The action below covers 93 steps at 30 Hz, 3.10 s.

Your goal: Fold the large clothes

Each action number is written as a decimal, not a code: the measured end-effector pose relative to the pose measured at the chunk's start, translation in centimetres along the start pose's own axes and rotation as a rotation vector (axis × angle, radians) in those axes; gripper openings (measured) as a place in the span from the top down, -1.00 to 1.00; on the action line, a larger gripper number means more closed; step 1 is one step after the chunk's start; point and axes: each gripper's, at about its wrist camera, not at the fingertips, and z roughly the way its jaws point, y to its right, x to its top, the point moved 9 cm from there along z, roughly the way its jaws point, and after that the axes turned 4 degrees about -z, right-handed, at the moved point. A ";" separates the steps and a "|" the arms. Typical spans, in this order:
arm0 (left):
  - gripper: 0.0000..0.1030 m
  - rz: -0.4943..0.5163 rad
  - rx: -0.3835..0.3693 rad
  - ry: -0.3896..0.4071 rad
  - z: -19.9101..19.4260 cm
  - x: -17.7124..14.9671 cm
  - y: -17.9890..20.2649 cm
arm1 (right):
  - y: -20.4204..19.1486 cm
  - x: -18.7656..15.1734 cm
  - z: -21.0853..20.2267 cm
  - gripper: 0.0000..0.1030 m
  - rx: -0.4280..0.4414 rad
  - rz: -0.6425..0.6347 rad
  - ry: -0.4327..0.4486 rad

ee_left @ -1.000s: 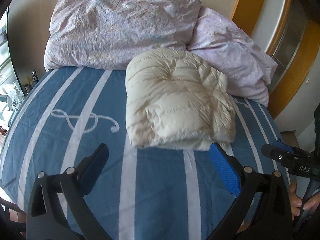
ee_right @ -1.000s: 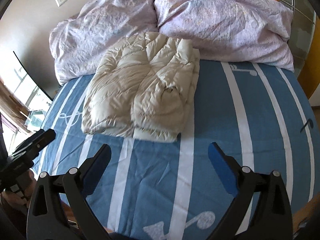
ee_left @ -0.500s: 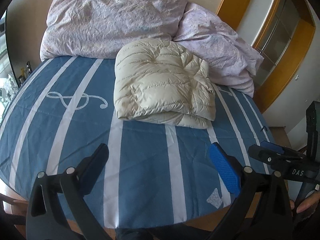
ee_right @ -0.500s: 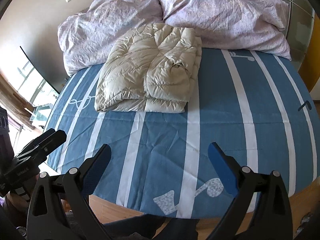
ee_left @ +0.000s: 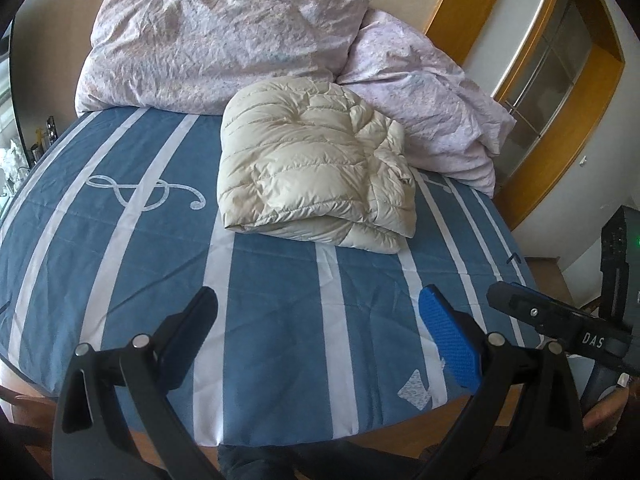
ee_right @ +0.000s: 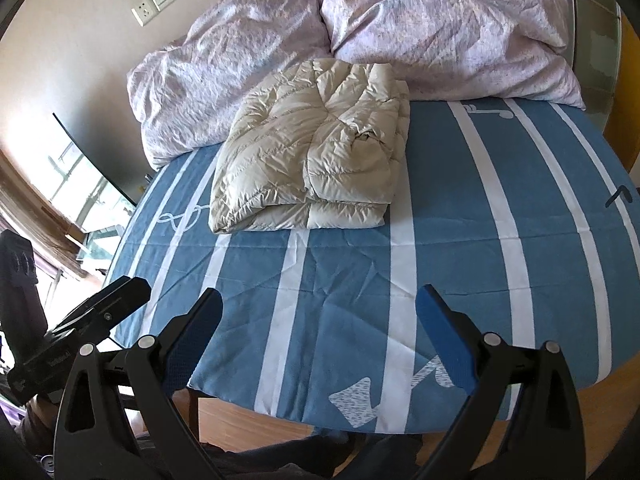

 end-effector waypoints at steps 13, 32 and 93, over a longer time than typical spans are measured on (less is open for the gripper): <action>-0.95 0.004 -0.014 0.004 0.0 0.0 0.4 | -0.7 0.1 -0.2 -0.92 0.014 -0.009 0.016; -0.94 -0.008 -0.014 -0.011 0.6 0.0 0.6 | -0.8 0.1 -0.1 -0.92 0.014 -0.007 0.016; -0.94 -0.010 0.020 -0.014 1.2 0.5 -0.6 | -1.3 0.3 1.0 -0.92 0.024 -0.024 -0.005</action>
